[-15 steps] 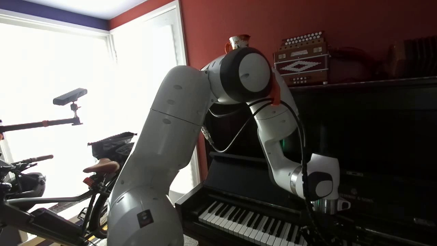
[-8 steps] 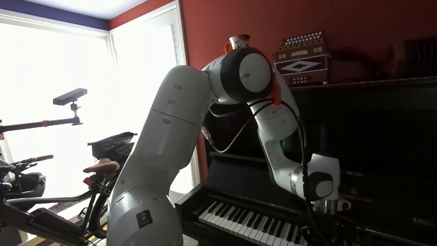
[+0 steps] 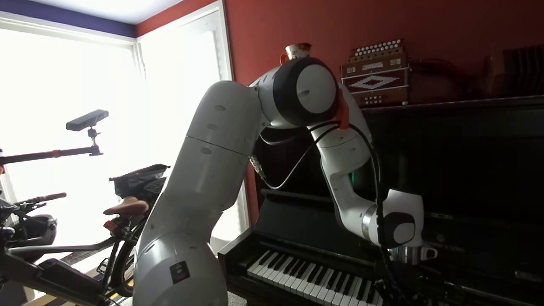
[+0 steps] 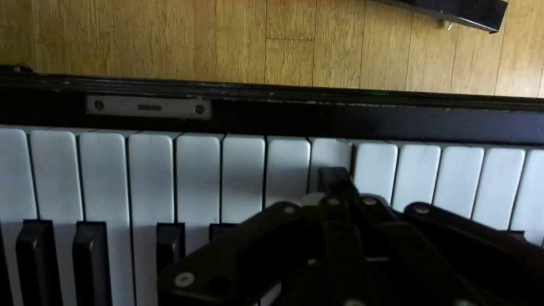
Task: Press a white key in the middle of the piano
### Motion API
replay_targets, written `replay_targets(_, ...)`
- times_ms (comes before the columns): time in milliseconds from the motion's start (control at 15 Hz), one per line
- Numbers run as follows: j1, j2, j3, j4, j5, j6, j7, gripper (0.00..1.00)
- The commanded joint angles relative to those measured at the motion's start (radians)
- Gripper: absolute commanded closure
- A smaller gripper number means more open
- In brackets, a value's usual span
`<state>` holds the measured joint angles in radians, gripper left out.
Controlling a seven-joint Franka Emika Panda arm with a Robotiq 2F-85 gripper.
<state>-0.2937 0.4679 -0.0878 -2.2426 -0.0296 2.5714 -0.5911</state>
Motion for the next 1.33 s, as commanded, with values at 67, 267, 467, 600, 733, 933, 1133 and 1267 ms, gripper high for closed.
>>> replay_targets(67, -0.002, -0.044, -0.003, -0.022, -0.032, -0.01, 0.015, 1.0)
replay_targets(267, 0.003, -0.065, -0.007, -0.029, -0.036, -0.012, 0.021, 1.0)
replay_targets(467, 0.005, -0.089, -0.007, -0.04, -0.035, -0.015, 0.024, 0.72)
replay_targets(600, 0.006, -0.103, -0.008, -0.045, -0.032, -0.018, 0.026, 0.58)
replay_targets(733, 0.006, -0.12, -0.007, -0.054, -0.029, -0.024, 0.023, 0.44)
replay_targets(933, 0.011, -0.151, -0.014, -0.07, -0.034, -0.036, 0.031, 0.2)
replay_targets(1133, 0.017, -0.197, -0.019, -0.097, -0.038, -0.051, 0.038, 0.01)
replay_targets(1267, 0.025, -0.231, -0.026, -0.116, -0.047, -0.059, 0.05, 0.0)
